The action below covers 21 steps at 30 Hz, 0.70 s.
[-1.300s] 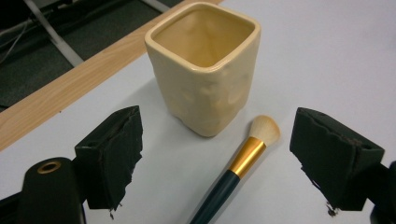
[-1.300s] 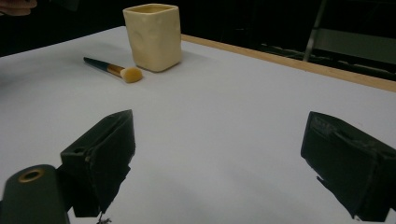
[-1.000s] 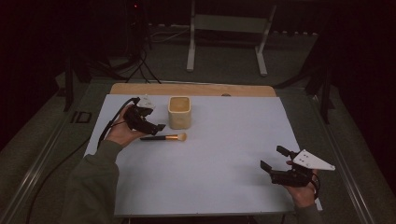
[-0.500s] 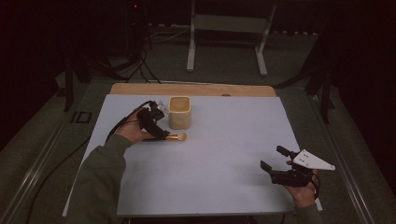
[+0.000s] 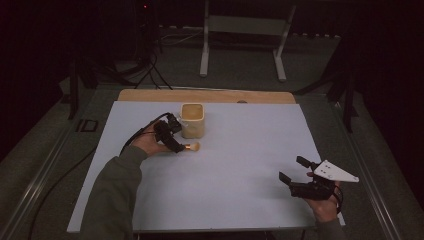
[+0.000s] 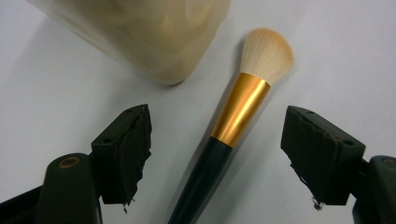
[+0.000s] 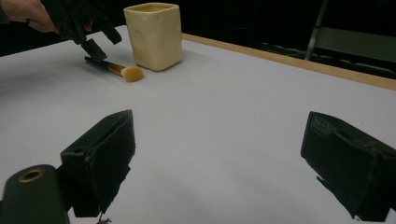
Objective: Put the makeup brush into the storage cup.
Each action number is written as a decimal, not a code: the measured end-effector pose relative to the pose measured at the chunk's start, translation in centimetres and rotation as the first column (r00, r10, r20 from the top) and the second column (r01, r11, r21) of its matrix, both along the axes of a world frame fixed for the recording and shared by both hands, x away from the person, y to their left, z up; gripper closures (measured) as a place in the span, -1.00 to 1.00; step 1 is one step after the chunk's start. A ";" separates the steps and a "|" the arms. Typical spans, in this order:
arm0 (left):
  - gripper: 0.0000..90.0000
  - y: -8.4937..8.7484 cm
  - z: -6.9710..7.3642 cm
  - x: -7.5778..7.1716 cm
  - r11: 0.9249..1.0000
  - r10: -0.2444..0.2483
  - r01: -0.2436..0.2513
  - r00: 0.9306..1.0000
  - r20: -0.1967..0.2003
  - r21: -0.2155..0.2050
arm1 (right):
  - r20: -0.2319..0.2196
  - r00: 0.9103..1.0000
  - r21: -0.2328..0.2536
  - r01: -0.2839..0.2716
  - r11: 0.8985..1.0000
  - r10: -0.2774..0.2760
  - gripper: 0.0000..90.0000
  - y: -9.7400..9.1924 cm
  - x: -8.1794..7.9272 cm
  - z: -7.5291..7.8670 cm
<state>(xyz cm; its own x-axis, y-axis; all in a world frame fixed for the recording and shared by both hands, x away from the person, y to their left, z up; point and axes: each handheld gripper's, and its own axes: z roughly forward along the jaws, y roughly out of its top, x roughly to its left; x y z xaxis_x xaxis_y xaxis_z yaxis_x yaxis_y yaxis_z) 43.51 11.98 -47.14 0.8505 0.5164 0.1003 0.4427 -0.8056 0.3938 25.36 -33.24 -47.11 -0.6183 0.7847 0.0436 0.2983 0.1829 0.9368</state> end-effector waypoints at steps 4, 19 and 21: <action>-0.42 -0.1 -0.6 0.3 1.000 0.004 -0.003 1.000 -0.018 0.014 | 0.000 1.000 0.000 -0.001 1.000 0.001 -0.78 0.0 0.0 0.0; 0.05 -0.3 -2.2 0.2 0.998 -0.023 0.028 0.997 -0.080 0.063 | -0.005 1.000 0.000 0.005 1.000 -0.005 -0.78 -0.1 0.1 -0.1; 0.16 -0.3 -2.2 0.3 0.997 -0.030 0.036 0.995 -0.093 0.066 | -0.005 1.000 0.000 0.006 1.000 -0.006 -0.78 -0.1 0.1 -0.1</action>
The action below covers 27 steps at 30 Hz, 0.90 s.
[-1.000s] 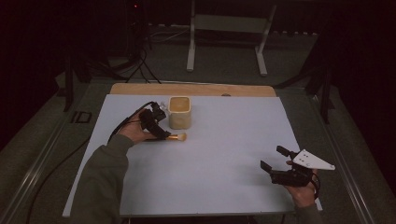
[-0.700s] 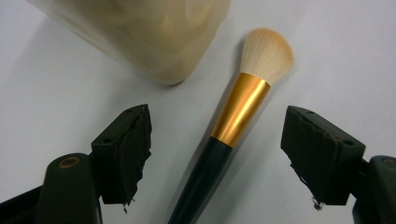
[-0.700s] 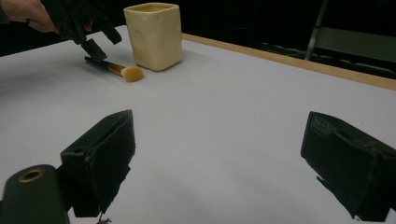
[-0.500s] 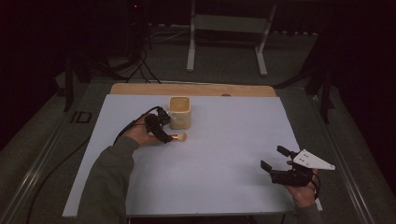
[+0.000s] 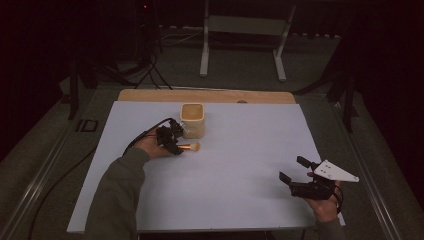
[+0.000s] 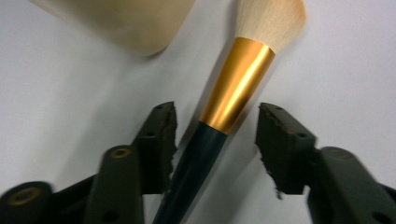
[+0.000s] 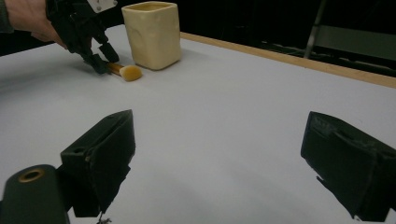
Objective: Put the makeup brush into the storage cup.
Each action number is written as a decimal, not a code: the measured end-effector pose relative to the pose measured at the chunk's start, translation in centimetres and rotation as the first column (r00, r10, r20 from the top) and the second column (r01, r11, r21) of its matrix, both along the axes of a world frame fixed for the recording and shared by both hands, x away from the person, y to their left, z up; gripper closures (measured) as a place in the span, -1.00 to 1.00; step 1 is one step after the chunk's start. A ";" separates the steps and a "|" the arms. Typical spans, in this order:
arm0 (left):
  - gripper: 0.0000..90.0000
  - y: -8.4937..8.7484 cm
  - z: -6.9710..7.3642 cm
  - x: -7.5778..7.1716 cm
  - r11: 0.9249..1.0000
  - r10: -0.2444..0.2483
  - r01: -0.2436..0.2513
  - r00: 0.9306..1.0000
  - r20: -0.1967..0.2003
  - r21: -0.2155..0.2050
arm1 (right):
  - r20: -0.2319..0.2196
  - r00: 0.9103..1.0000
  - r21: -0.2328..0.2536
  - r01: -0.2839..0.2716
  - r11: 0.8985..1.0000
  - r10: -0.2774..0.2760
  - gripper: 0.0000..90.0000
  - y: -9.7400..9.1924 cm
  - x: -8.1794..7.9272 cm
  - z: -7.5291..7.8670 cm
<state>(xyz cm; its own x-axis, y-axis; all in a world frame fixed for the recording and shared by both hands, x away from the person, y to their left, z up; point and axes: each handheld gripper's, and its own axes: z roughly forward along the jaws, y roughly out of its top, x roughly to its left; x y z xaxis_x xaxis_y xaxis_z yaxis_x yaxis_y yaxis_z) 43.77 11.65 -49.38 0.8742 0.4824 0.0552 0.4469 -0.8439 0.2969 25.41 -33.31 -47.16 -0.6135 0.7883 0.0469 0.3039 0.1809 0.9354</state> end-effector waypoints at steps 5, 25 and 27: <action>0.43 0.0 -0.1 0.0 1.000 -0.010 0.010 1.000 -0.012 0.015 | -0.002 1.000 0.001 0.000 1.000 0.000 -0.78 0.0 0.0 0.0; 0.66 -0.2 0.6 -0.8 0.993 -0.104 0.106 0.993 -0.061 0.042 | -0.004 1.000 0.008 -0.001 1.000 0.001 -0.78 -0.1 0.1 -0.1; 0.66 -0.1 1.0 -0.8 0.995 -0.097 0.099 0.994 -0.055 0.020 | -0.004 1.000 0.007 -0.001 1.000 0.001 -0.78 -0.1 0.1 -0.1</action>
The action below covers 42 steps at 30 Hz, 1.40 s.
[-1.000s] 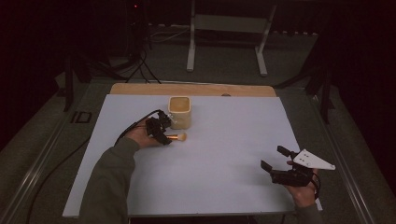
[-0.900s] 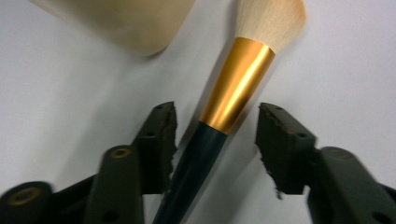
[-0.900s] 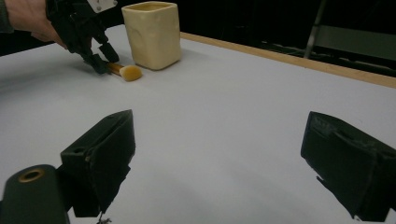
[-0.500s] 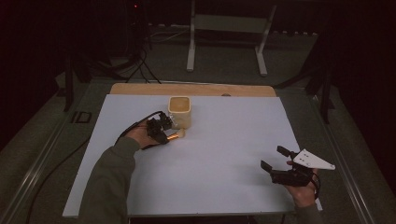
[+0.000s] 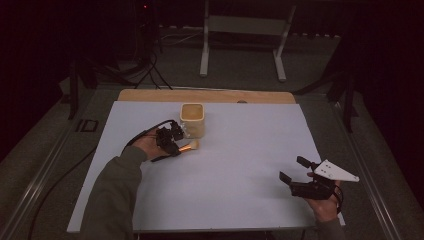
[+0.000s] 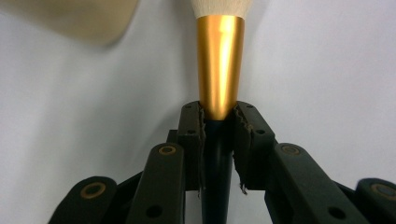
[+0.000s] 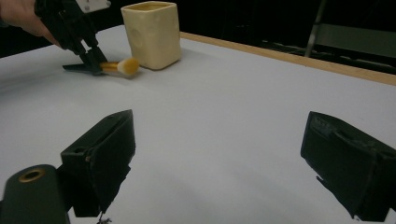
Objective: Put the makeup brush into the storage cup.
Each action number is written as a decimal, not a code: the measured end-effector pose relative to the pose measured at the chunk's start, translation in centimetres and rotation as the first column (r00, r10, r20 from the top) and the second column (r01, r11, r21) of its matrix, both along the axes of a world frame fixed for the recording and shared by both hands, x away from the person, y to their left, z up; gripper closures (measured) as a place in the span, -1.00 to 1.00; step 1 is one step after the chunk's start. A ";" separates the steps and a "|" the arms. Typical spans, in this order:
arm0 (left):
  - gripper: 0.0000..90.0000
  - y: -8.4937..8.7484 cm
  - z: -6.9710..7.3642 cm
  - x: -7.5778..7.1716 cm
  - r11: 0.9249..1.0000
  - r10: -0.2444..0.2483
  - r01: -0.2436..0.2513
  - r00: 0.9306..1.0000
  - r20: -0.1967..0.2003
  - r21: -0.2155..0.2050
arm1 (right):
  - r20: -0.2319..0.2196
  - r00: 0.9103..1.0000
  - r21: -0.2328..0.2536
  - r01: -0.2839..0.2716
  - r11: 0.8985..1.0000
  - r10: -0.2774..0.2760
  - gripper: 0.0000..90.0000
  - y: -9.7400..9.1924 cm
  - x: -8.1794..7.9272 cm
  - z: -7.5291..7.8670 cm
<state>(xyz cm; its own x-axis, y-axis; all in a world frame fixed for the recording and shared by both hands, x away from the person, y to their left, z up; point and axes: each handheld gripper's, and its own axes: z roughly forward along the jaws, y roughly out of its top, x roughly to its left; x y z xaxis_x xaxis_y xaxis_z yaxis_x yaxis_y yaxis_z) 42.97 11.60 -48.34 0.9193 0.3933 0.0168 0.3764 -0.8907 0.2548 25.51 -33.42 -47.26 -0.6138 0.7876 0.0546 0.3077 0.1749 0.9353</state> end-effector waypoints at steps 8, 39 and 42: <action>0.66 0.6 1.1 -0.2 0.999 0.016 -0.016 1.000 0.021 -0.028 | -0.001 1.000 -0.001 0.002 1.000 -0.002 -0.78 0.0 0.0 0.0; 0.66 1.5 4.1 -1.0 0.982 0.056 -0.039 0.994 0.089 -0.185 | -0.003 1.000 -0.004 0.005 1.000 -0.005 -0.78 0.1 -0.1 0.0; 0.66 1.5 4.2 -1.2 0.982 0.058 -0.039 0.994 0.094 -0.187 | -0.003 1.000 -0.003 0.005 1.000 -0.005 -0.78 0.1 -0.1 0.0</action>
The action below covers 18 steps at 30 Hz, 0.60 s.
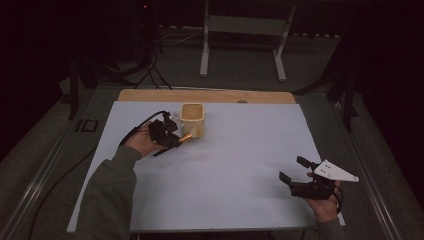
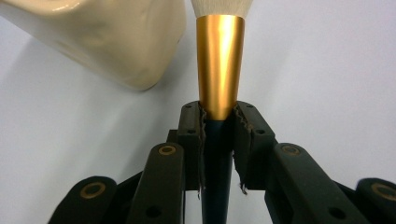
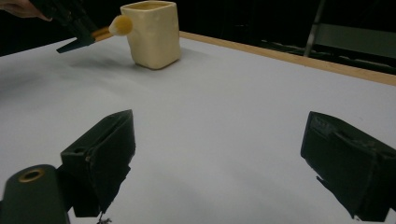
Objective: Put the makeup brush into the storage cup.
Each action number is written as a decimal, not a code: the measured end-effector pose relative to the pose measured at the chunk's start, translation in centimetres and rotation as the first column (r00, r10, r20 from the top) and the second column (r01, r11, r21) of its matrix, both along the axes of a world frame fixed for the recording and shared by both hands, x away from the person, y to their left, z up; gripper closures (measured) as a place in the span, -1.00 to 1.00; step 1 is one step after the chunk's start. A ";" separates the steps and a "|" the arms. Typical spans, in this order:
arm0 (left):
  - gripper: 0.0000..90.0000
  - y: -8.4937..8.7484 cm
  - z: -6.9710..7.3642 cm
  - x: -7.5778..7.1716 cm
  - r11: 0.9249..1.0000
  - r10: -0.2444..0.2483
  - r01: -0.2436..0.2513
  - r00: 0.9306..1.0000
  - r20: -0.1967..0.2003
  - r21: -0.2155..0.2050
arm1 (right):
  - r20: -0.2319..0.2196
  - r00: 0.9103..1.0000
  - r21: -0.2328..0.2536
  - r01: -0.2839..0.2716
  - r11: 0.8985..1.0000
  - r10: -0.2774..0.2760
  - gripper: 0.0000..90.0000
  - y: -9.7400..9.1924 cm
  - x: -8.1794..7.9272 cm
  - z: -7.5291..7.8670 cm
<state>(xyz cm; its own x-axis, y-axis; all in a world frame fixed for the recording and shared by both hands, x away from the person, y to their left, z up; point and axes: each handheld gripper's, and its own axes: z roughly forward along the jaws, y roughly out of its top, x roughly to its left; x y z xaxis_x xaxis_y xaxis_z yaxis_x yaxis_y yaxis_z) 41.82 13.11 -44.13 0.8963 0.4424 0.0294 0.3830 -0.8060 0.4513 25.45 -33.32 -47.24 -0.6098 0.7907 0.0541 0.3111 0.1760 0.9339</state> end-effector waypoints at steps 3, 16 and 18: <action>0.66 0.1 0.1 0.0 1.000 0.002 -0.002 1.000 0.002 -0.010 | 0.000 1.000 -0.001 0.000 1.000 0.000 -0.78 0.0 0.0 0.0; 0.66 0.5 1.0 -0.2 0.998 0.019 -0.017 0.999 0.035 -0.060 | 0.003 1.000 0.000 0.000 1.000 0.000 -0.78 -0.1 0.0 0.0; 0.66 0.5 1.2 -0.3 0.998 0.020 -0.018 0.999 0.041 -0.061 | 0.004 1.000 0.001 0.000 1.000 0.000 -0.78 -0.1 0.0 0.0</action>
<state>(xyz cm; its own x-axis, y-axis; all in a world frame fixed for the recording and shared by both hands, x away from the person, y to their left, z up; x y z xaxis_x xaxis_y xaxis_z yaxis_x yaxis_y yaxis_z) 41.52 13.58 -42.97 0.8862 0.4616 0.0390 0.3782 -0.7696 0.5144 25.48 -33.41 -47.24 -0.6097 0.7909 0.0527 0.3073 0.1746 0.9355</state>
